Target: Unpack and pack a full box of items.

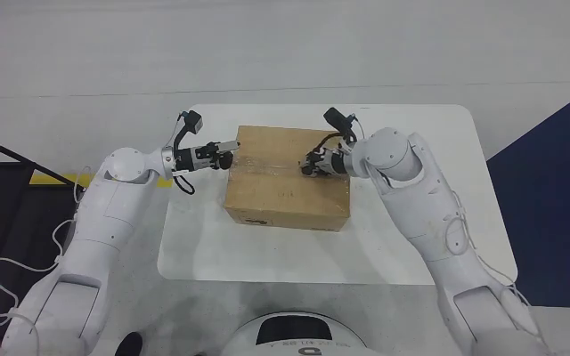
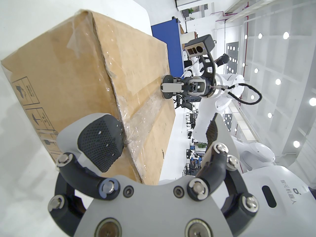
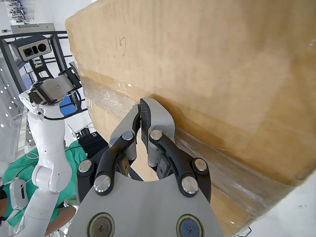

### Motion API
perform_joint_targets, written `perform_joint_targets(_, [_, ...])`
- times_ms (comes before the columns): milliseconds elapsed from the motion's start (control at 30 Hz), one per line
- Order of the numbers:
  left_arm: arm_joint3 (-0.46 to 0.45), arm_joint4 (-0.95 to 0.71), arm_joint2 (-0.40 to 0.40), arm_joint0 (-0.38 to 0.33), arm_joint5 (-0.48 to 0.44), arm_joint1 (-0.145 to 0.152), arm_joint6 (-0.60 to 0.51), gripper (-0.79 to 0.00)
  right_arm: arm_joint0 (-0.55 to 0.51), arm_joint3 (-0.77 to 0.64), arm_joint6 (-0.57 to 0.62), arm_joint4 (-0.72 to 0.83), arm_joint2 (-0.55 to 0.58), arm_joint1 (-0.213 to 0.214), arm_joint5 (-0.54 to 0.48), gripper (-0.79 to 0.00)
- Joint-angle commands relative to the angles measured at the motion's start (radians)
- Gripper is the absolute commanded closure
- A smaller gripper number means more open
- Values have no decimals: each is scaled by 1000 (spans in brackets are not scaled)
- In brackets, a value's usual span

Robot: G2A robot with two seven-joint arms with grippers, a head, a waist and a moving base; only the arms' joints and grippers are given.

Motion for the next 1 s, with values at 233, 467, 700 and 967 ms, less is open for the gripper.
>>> perform_joint_targets(233, [0,0,0,0,0,0,0,-785,50,50,-39,86,-73,-22,-45,0])
perform_joint_targets(467, [0,0,0,0,0,0,0,-785,88,102,-93,150,-131,-44,-78,0])
perform_joint_targets(700, [0,0,0,0,0,0,0,-785,152,164,-110,180,-206,-70,-81,0])
perform_joint_targets(967, [0,0,0,0,0,0,0,-785,209,247,-146,262,-279,-109,-126,0])
